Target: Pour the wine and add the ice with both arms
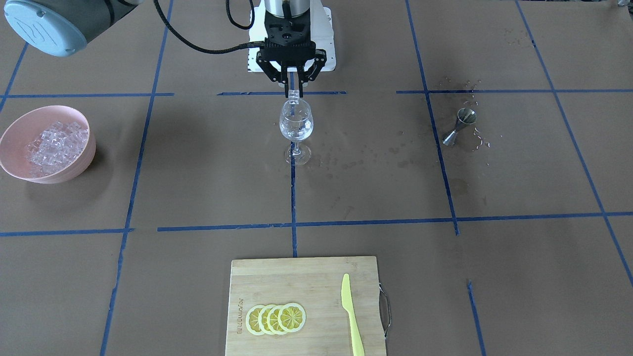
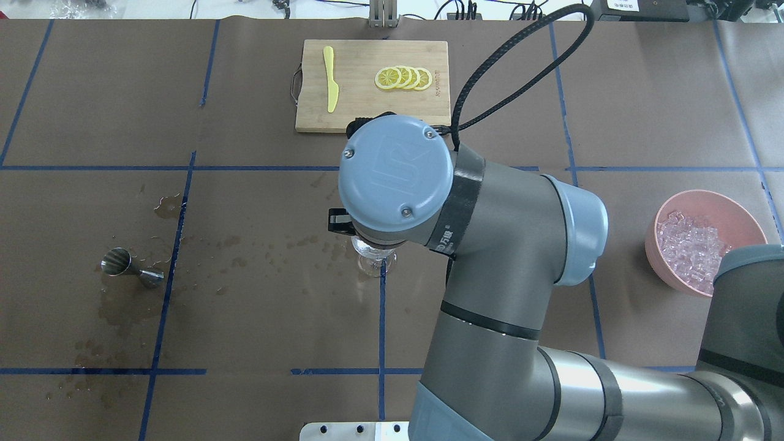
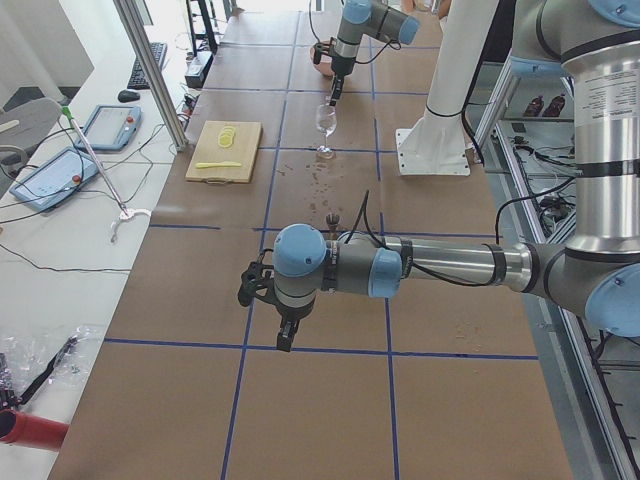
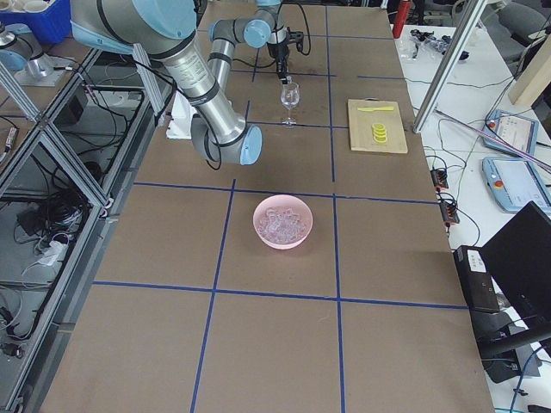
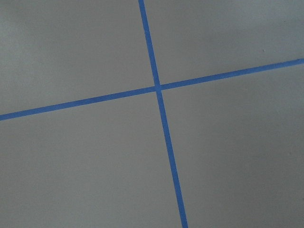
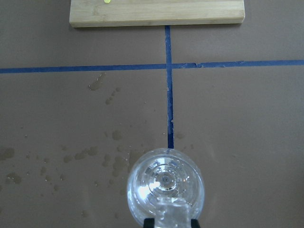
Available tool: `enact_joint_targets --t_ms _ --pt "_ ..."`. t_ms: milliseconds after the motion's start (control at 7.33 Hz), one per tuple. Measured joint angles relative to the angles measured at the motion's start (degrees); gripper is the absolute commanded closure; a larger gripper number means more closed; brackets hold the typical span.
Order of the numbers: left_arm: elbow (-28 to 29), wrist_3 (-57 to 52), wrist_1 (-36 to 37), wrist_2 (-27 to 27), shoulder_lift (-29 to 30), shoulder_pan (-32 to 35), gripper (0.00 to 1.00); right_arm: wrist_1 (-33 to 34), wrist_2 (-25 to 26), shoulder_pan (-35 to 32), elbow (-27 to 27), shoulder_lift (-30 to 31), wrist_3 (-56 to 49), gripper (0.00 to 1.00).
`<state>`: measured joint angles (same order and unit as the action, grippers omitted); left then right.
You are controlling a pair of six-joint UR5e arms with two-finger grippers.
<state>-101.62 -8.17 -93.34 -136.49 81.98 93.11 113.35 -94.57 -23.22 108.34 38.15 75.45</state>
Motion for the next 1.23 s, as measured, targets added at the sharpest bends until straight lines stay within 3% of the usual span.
enact_joint_targets --t_ms 136,273,409,955,1227 --pt "0.0 0.0 0.0 0.0 0.0 0.0 0.0 0.0 0.2 0.1 -0.8 -0.3 0.1 0.62" --pt "0.0 -0.1 0.0 0.0 0.0 0.0 0.0 0.0 0.3 0.2 -1.3 -0.3 0.1 0.27" --pt "0.1 -0.1 0.0 0.0 -0.1 0.0 0.0 0.0 0.3 0.2 -1.5 -0.2 0.1 0.0" --pt "0.3 -0.2 0.0 0.0 -0.1 0.0 0.0 1.6 0.1 -0.4 -0.9 -0.4 -0.3 0.0" --pt "0.5 -0.4 0.0 0.0 -0.1 0.0 0.0 2.9 -2.2 -5.0 2.1 2.4 -5.8 0.0"
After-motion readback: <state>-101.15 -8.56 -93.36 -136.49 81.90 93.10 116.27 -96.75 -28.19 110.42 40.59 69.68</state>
